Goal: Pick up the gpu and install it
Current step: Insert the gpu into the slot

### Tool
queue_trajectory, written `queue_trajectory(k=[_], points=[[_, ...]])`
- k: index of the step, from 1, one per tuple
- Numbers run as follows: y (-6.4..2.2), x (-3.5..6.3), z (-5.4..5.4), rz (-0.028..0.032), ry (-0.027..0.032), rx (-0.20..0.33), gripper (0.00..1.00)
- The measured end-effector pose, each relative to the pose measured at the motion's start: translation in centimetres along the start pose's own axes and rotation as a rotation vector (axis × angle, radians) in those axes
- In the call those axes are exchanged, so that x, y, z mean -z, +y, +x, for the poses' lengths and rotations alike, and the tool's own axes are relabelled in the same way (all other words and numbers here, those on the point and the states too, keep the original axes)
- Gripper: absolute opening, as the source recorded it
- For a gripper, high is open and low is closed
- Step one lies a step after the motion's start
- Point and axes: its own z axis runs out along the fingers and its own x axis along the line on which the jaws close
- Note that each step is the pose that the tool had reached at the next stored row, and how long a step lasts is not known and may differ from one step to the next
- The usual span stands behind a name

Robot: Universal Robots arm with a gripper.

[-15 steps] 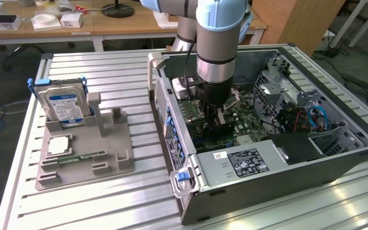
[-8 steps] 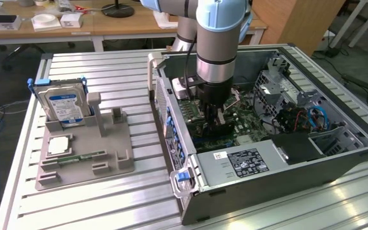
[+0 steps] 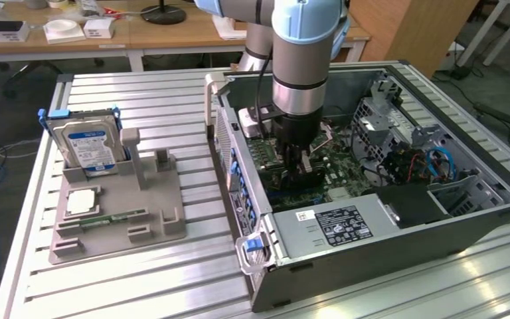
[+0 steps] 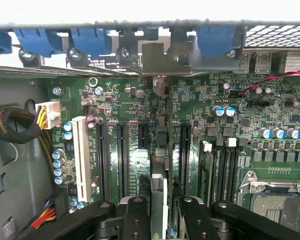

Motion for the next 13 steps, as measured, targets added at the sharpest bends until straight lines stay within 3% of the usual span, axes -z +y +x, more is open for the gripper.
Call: queue_trajectory(k=[1, 8, 13], points=[[0.02, -0.05, -0.02, 0.0001, -0.0019, -0.001, 0.27], [-0.02, 0.14, 0.01, 0.0000, -0.0008, 0.000, 0.31], [-0.13, 0.92, 0.05, 0.0017, -0.0022, 0.000, 0.31]])
